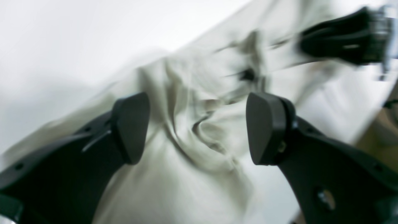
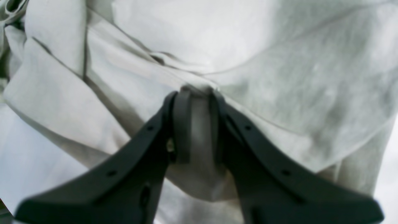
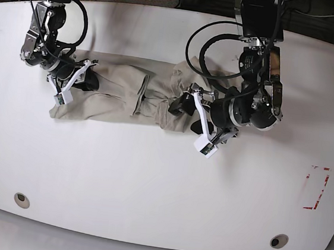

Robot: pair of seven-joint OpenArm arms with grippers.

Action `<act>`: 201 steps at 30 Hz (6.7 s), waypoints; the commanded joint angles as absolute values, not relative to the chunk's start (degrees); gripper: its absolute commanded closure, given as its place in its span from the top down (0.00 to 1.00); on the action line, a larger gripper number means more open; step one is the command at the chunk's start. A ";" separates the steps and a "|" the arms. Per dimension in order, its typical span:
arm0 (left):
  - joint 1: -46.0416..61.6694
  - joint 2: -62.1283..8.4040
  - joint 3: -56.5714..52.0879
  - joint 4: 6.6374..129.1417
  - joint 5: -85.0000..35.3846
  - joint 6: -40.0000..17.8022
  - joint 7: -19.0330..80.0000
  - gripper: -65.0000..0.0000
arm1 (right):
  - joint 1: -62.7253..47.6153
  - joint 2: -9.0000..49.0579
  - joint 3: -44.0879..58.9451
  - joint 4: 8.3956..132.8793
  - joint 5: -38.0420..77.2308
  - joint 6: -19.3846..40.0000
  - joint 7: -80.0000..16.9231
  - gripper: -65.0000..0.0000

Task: Layout the t-shirt on the table in an organized manner, then fold the t-shirt properly
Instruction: 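Release the folded end and move the left gripper back to the strip's end, then regrip the strip's end with the right gripper, pulling it taut, then fold both strip ends inward with both grippers toward each other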

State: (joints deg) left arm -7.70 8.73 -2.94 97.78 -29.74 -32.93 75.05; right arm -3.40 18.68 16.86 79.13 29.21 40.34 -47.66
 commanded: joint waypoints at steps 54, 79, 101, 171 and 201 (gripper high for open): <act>-5.23 -6.02 -6.29 81.63 -23.16 -32.92 61.85 0.02 | -1.80 17.71 19.74 90.95 28.88 40.00 -55.87 0.22; -4.88 -8.22 -6.11 80.48 -21.32 -32.92 61.76 0.02 | 6.99 18.42 48.57 81.63 36.00 40.00 -78.37 1.00; -4.79 -9.01 -6.11 80.57 -21.58 -32.92 61.76 0.02 | 5.14 12.18 43.65 75.38 42.24 40.00 -78.37 1.00; -6.73 1.98 3.74 80.40 -11.30 -32.66 61.76 0.02 | 5.76 0.40 11.47 113.89 41.89 40.00 -80.00 0.12; -6.64 1.98 3.65 80.84 -11.47 -32.66 61.76 0.02 | 5.67 -1.27 9.36 108.18 42.15 40.00 -77.93 0.83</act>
State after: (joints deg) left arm -6.50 2.04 3.64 80.53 -13.45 -32.80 59.24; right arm 4.62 -1.17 9.37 107.09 40.73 39.90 -79.33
